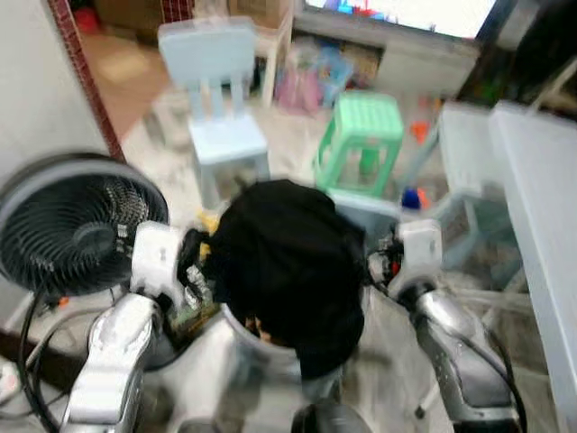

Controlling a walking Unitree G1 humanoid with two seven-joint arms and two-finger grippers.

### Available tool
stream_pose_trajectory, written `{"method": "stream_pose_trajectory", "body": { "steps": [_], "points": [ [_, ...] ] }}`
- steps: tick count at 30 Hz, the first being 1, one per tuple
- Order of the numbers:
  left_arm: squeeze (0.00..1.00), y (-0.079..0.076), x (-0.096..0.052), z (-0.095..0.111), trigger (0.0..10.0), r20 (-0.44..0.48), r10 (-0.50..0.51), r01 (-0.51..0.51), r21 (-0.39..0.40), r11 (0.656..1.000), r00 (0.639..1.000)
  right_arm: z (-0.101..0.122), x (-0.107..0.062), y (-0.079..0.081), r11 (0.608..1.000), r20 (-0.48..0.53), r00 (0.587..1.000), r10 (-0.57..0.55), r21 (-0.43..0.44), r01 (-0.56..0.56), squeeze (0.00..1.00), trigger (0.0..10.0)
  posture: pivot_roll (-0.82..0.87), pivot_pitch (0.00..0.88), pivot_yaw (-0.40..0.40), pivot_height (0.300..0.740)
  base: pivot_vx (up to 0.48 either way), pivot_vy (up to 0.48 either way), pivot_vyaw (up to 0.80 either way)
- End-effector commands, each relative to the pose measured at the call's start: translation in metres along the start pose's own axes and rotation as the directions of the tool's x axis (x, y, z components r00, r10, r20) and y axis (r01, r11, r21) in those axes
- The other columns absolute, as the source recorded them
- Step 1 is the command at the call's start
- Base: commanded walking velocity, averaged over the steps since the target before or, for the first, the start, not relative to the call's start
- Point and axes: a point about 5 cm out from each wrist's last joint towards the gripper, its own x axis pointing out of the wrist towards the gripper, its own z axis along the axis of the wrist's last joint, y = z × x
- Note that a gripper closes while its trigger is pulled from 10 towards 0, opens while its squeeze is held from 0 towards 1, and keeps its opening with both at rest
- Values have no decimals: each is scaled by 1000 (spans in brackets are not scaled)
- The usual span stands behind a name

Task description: Hang hanger

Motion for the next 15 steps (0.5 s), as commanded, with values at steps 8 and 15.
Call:
{"method": "stream_pose_trajectory", "body": {
  "steps": [8, 15],
  "points": [
    [0, -2, -3, 2, 10000, 7, -9, 9, 7, 1000, 1000, 1, -1, -2, 1000, 0, 1000, -6, 0, 6, 0, 10000, 46, 94, -91, 740, 0, 0, 0],
    [0, -3, -4, 1, 10000, 5, -11, 11, 3, 1000, 1000, 2, 0, -2, 1000, 1, 1000, -4, -2, 4, 0, 10000, 47, 95, -94, 740, 0, 0, 0]
  ]
}}
